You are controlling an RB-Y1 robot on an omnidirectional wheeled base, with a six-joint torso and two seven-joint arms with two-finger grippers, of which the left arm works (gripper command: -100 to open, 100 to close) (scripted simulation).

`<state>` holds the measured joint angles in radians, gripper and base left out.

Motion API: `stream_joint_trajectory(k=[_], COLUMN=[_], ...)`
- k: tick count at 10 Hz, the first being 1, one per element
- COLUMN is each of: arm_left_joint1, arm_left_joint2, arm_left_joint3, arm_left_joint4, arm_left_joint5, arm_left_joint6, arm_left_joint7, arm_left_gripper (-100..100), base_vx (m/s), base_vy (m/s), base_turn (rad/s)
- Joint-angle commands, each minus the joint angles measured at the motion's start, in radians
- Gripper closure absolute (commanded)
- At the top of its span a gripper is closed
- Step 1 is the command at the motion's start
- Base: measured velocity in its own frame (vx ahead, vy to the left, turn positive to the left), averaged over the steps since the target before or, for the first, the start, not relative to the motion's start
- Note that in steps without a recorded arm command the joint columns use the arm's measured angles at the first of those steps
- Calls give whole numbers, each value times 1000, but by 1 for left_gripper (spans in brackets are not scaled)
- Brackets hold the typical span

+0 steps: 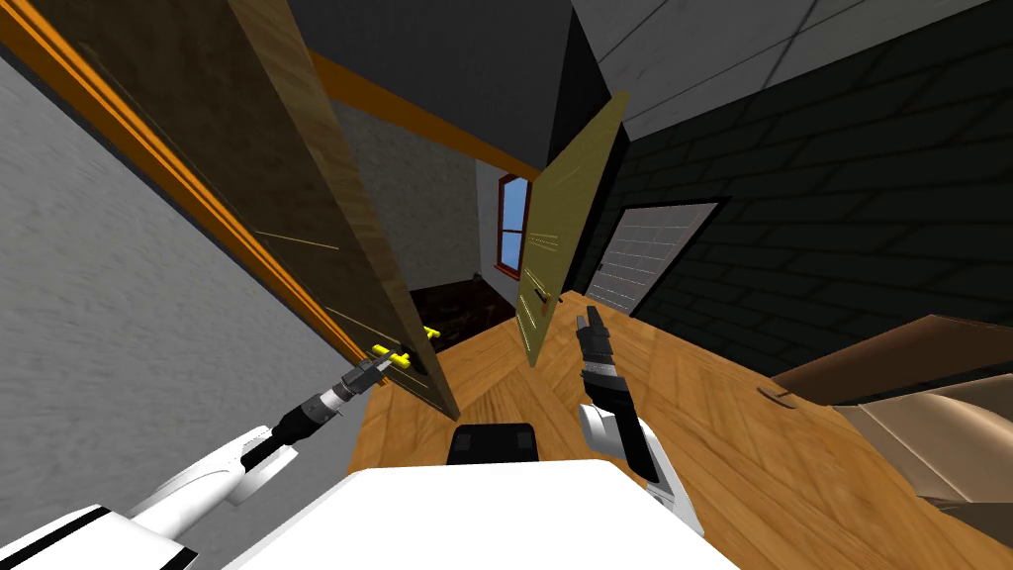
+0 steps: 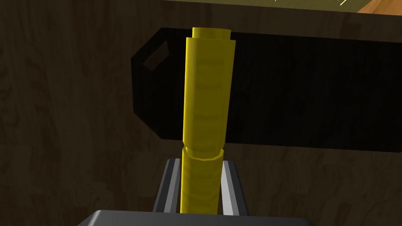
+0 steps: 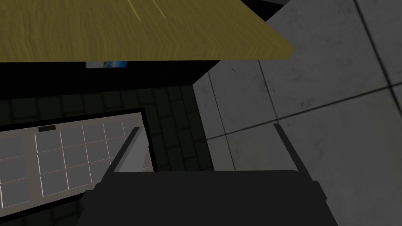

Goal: Pull the door open

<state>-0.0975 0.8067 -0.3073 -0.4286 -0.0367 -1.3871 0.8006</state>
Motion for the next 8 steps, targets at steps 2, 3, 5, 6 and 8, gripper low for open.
stream_joint_trajectory(k=[2,3,5,6,8], arm_left_joint1=[-20,-16,-11,-5,5], arm_left_joint2=[-8,-6,-3,0,9], arm_left_joint3=[-8,-11,-13,-15,-17], arm_left_joint4=[57,60,64,68,76], arm_left_joint5=[-7,-13,-17,-22,-26], arm_left_joint6=[-38,-59,-79,-95,-113], arm_left_joint7=[2,3,3,4,4], arm_left_gripper=[100,100,100,100,100], base_vx=[-28,-52,-131,-104,-151], base_vy=[5,45,102,97,134], base_turn=[29,-77,-120,-57,-35])
